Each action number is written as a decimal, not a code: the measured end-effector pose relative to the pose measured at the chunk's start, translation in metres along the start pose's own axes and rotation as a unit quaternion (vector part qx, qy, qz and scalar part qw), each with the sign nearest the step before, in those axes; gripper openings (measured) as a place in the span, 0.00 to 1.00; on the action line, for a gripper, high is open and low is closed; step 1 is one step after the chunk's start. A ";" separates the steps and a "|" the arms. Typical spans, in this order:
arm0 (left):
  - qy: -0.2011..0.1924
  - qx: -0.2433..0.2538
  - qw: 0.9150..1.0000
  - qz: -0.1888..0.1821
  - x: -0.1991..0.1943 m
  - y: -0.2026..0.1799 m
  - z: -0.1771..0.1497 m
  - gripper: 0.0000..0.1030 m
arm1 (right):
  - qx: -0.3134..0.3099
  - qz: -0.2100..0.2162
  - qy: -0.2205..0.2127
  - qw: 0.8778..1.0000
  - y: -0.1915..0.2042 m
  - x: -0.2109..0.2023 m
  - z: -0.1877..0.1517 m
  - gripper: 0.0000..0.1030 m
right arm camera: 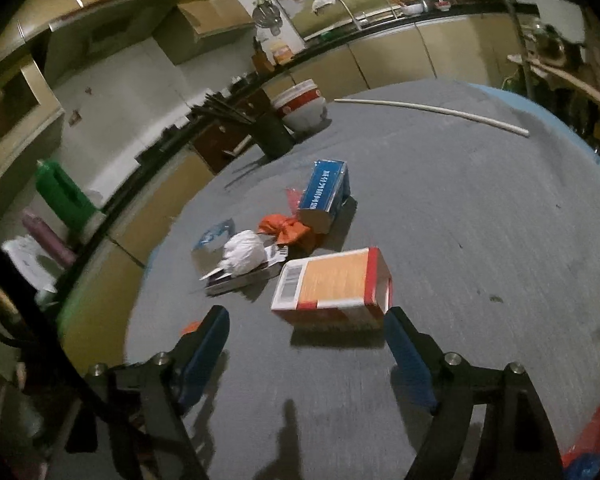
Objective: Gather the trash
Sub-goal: 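Grasp the white-and-orange barcode box with the right tool while the left tool holds the crust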
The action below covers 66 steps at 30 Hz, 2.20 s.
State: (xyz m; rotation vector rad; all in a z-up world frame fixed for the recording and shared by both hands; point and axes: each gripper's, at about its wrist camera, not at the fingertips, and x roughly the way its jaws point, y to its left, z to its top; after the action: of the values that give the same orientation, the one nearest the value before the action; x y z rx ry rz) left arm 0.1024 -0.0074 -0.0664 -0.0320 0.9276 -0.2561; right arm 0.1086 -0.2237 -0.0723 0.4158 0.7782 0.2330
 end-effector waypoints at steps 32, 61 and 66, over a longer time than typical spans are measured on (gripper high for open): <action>0.000 -0.020 1.000 -0.009 -0.010 0.015 -0.005 0.18 | -0.099 0.038 0.011 0.994 0.002 0.023 0.038 0.83; 0.016 0.008 0.999 0.030 -0.004 -0.002 -0.012 0.18 | -0.146 0.047 0.074 0.985 0.022 0.076 0.007 0.74; 0.016 0.007 0.999 0.033 -0.004 -0.001 -0.011 0.18 | -0.181 0.010 0.063 0.981 0.033 0.078 -0.002 0.54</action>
State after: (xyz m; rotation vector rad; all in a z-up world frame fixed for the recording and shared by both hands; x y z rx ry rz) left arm 0.0907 -0.0067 -0.0698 0.0167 0.9566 -0.2024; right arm 0.1597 -0.1660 -0.1080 0.0646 0.8370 0.4145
